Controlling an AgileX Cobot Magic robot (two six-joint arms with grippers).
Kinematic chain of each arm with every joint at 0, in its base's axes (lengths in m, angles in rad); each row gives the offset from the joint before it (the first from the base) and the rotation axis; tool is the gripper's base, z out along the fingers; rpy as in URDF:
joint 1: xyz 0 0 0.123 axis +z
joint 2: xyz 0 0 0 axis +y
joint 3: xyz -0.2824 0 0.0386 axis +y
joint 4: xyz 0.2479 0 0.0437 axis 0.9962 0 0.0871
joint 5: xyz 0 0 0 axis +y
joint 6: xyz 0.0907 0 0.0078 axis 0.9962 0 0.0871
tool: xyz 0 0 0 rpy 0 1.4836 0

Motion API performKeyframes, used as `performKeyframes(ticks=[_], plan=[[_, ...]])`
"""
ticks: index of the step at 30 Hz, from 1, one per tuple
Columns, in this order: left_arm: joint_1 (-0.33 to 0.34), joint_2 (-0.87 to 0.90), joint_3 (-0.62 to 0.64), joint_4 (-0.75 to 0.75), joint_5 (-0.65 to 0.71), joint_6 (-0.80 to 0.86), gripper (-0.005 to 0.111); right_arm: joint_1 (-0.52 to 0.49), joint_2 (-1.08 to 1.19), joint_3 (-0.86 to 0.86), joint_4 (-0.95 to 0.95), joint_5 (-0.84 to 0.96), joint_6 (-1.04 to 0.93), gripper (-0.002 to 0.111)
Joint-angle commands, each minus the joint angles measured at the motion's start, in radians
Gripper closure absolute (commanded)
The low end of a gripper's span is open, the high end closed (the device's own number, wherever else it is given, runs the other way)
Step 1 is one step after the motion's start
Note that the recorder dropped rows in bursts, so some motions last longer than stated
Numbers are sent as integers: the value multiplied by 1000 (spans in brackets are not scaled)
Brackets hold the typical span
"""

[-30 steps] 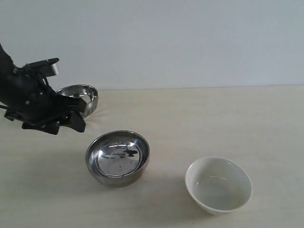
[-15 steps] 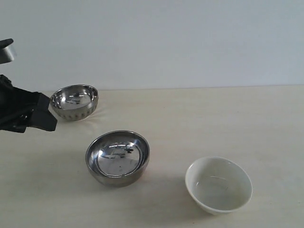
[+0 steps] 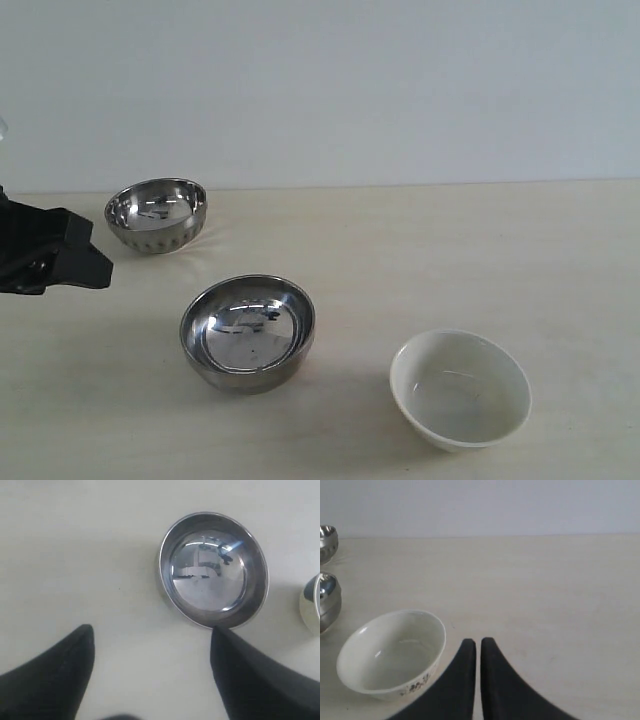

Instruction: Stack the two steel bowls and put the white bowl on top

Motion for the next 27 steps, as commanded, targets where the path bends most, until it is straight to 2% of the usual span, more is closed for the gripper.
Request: performKeyframes(ticks=[1, 6, 11, 13, 14, 18, 24, 27], plan=[[2, -7, 10, -11, -30, 5, 44, -4, -4, -1, 38, -168, 30, 108], [2, -7, 10, -11, -14, 5, 44, -4, -4, -1, 51, -310, 40, 108], [2, -7, 10, -22, -16, 5, 44, -4, -4, -1, 61, -353, 65, 108], [2, -7, 10, -24, -16, 5, 44, -4, -4, -1, 133, -400, 221, 108], [2, -7, 10, -24, -13, 5, 44, -4, -4, -1, 238, -446, 460, 108], [2, -7, 10, -24, -2, 5, 44, -4, -4, -1, 307, -528, 849, 108], [2, -7, 10, -24, -12, 5, 44, -4, -4, -1, 249, -712, 844, 108], [2, -7, 10, -24, -24, 5, 44, -4, 53, -152, 138, -706, 690, 108]])
